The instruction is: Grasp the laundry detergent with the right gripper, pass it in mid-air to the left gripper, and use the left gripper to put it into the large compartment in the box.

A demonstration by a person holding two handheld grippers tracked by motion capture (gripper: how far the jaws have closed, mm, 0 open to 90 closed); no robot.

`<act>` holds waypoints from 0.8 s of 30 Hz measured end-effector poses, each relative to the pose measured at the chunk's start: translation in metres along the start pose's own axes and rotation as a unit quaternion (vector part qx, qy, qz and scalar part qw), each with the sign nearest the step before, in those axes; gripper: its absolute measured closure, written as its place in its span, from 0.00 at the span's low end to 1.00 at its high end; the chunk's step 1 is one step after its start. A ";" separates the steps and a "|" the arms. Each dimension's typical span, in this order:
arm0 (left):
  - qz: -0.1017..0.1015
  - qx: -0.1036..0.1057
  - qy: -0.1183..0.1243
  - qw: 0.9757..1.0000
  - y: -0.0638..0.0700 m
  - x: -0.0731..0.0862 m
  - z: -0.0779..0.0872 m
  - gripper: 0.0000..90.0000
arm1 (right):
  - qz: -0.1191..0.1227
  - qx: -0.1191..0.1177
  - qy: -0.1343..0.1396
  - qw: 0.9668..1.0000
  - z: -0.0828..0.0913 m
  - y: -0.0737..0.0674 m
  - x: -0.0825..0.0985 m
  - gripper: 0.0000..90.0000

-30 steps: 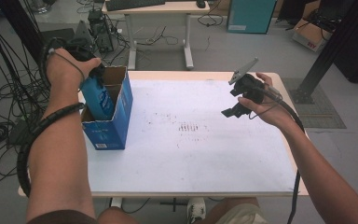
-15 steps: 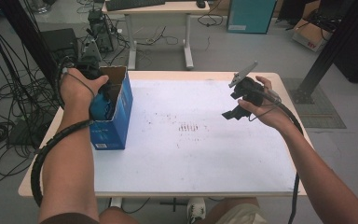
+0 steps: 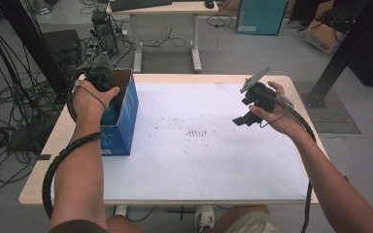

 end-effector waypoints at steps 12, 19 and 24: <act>-0.002 0.002 0.010 1.000 -0.002 0.002 -0.004 0.41 | -0.006 0.002 -0.001 1.000 0.002 0.004 0.004 0.11; -0.004 0.004 0.010 1.000 -0.002 0.003 -0.004 0.41 | -0.007 0.006 -0.003 1.000 0.004 0.006 0.003 0.11; -0.003 0.005 0.009 1.000 -0.003 0.003 -0.004 0.41 | -0.003 0.010 -0.002 1.000 0.006 0.008 0.003 0.11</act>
Point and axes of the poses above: each handheld gripper's, and its own axes: z roughly backward along the jaws, x roughly out of its underside, y roughly to its right, the point moved 1 cm from there along -z, roughly forward along the jaws, and after that the axes turned 6 degrees about y, right-handed, at the moved point
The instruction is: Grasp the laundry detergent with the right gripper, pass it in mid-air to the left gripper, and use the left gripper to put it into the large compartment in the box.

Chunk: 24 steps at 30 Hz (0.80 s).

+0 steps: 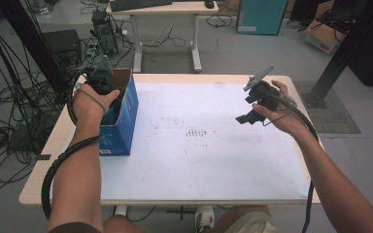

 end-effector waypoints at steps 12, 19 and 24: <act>0.000 0.000 -0.001 1.000 -0.001 -0.001 0.000 0.41 | 0.003 0.004 -0.004 1.000 0.005 0.002 -0.003 0.11; -0.001 0.000 -0.001 1.000 0.000 -0.001 0.000 0.41 | 0.003 0.006 -0.001 1.000 0.005 0.002 -0.004 0.11; -0.001 -0.001 -0.003 1.000 0.000 -0.001 0.000 0.41 | 0.000 0.009 0.000 1.000 0.007 0.002 -0.004 0.11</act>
Point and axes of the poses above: each handheld gripper's, and its own axes: z roughly backward along the jaws, x roughly out of its underside, y roughly to its right, the point moved 1 cm from there along -z, roughly forward along the jaws, and after that the axes turned 6 degrees about y, right-handed, at the moved point
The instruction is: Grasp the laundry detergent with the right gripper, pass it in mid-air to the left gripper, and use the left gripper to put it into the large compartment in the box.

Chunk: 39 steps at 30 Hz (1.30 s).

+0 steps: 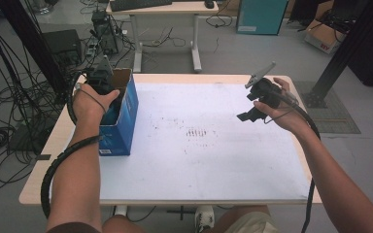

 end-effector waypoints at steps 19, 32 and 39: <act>-0.001 -0.003 0.001 1.000 0.001 0.000 0.000 0.41 | -0.005 0.005 0.002 1.000 0.005 0.001 0.002 0.11; -0.002 -0.004 0.002 1.000 0.001 0.000 -0.001 0.41 | -0.006 0.007 0.004 1.000 0.008 0.002 0.004 0.11; -0.002 -0.004 0.004 1.000 0.001 0.001 -0.001 0.41 | -0.006 0.009 0.005 1.000 0.010 0.002 0.003 0.11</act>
Point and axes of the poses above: each handheld gripper's, and its own axes: z roughly backward along the jaws, x roughly out of its underside, y roughly to its right, the point moved 1 cm from there along -z, roughly forward along the jaws, and after that the axes turned 6 degrees about y, right-handed, at the moved point
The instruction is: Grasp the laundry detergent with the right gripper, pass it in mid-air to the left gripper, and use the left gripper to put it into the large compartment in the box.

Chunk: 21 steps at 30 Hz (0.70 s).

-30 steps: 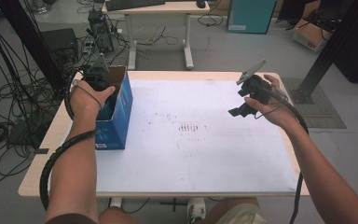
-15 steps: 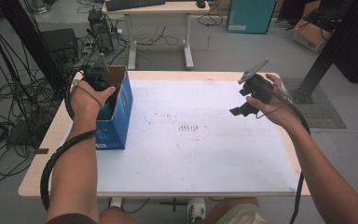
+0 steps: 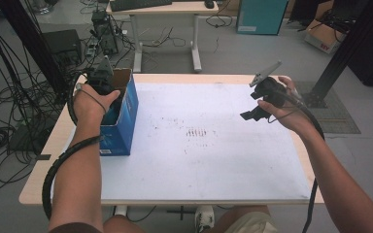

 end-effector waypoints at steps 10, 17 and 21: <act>-0.001 -0.001 -0.002 1.000 0.001 -0.001 0.000 0.41 | 0.001 0.002 0.001 1.000 0.002 0.001 0.000 0.11; 0.000 0.000 -0.001 1.000 0.000 0.000 0.000 0.41 | 0.000 0.002 0.001 1.000 0.002 0.000 -0.001 0.11; -0.001 -0.001 -0.001 1.000 0.000 0.000 0.000 0.41 | 0.000 0.003 0.004 1.000 0.002 0.000 -0.001 0.11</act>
Point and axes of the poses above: each handheld gripper's, and its own axes: z roughly backward along the jaws, x roughly out of its underside, y roughly to its right, the point moved 1 cm from there along -z, roughly forward along the jaws, and after that the axes turned 6 degrees about y, right-handed, at the moved point
